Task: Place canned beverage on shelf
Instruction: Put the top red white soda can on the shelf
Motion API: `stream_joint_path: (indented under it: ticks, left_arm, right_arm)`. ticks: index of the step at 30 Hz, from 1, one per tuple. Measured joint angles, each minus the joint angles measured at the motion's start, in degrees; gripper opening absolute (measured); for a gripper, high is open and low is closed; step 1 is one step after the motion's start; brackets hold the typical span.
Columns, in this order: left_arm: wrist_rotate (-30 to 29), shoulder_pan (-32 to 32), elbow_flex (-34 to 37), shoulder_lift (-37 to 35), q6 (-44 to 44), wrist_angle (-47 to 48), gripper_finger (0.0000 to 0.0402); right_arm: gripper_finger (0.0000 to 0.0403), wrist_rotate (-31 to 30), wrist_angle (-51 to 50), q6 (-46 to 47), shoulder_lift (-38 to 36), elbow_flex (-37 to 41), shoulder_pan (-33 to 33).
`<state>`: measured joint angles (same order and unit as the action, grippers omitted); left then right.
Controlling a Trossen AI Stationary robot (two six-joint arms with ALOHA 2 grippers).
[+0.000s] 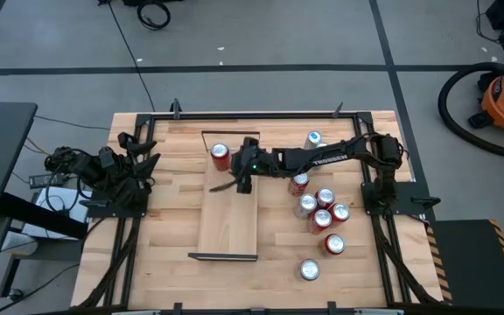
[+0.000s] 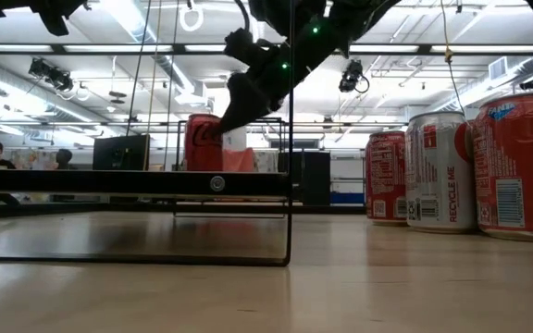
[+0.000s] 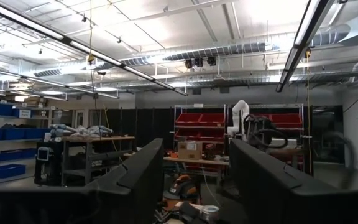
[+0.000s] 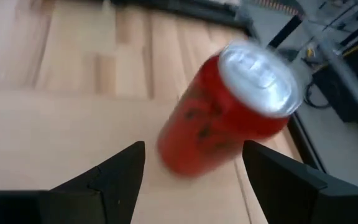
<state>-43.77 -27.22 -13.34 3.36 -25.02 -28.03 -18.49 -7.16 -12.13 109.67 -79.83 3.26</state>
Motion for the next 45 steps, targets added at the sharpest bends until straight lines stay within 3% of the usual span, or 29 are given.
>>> stream_joint_path:
  ticks: [3, 12, 21, 26, 45]
  left_arm:
    - [0.0, 0.02, 0.0, -0.02, 0.0, 0.03, 0.0194]
    - [-0.1, 0.0, 0.02, 0.0, 0.33, -0.16, 0.0194]
    - [-0.11, 0.0, 0.02, 0.0, 0.37, -0.37, 0.0194]
    - [-0.12, 0.02, 0.02, 0.0, 0.29, -0.46, 0.0194]
    - [-0.14, 0.01, 0.02, 0.0, 0.2, -0.44, 0.0194]
  right_arm:
    - [0.028, -0.6, -9.46, 0.39, -1.22, -3.09, -1.24]
    - [0.0285, 7.06, -36.79, 8.11, -5.9, -7.55, 0.22]
    - [0.0355, 8.33, -54.8, 6.4, -7.28, -7.56, 1.47]
    - [0.0396, 10.07, -57.78, 6.03, -7.28, -7.56, 1.49]
    - [0.0398, 12.35, -57.99, 8.03, -7.24, 2.1, 3.59]
